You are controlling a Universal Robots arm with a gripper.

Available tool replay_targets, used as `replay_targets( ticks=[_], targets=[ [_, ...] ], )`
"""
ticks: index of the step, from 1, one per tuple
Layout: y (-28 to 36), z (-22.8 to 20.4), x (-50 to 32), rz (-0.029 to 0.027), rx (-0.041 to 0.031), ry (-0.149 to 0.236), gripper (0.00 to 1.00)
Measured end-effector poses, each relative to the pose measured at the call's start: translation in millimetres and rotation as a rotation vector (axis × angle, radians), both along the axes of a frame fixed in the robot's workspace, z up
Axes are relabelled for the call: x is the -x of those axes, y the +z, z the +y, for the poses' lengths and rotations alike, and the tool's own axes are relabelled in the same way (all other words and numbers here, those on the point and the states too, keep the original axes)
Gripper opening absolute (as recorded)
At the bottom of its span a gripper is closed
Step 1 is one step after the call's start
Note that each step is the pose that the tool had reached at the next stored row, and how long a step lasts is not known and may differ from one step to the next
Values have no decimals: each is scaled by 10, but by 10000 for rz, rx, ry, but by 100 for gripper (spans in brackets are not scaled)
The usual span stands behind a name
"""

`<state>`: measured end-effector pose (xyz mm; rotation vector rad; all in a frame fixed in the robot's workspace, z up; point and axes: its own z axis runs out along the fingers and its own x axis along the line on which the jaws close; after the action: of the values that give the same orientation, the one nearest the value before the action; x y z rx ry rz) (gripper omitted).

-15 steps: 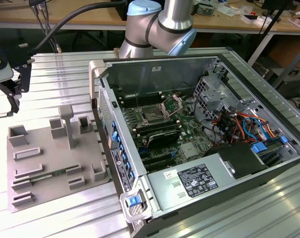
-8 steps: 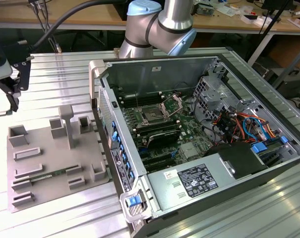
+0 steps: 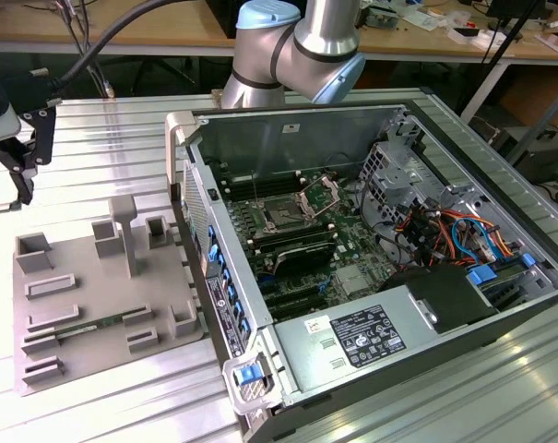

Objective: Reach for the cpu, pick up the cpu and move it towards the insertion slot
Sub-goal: 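Pick up the cpu and move it towards the insertion slot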

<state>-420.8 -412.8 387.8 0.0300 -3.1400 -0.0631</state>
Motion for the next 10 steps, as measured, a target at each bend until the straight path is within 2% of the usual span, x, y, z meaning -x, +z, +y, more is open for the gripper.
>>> replay_targets(
  ticks=[10],
  targets=[
    [64, 0, 0, 1, 0, 0, 55]
  ],
)
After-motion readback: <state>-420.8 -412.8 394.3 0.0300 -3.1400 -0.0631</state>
